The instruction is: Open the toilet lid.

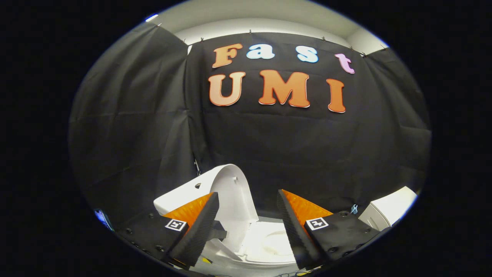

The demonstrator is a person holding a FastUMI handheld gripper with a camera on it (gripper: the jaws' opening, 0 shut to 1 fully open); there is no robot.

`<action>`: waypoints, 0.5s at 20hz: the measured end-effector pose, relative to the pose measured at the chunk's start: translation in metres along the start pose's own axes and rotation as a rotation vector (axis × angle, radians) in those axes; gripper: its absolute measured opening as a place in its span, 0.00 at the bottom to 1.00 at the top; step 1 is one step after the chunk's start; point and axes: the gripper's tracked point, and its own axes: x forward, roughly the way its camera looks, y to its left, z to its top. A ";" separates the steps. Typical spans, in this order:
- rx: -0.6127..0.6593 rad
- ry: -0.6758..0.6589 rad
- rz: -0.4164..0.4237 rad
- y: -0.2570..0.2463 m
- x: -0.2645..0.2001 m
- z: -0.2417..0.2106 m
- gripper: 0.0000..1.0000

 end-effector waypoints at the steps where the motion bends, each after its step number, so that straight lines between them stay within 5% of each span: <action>1: 0.021 -0.010 0.000 -0.010 -0.004 0.008 0.97; 10: 0.016 -0.084 -0.086 -0.134 -0.045 0.043 0.97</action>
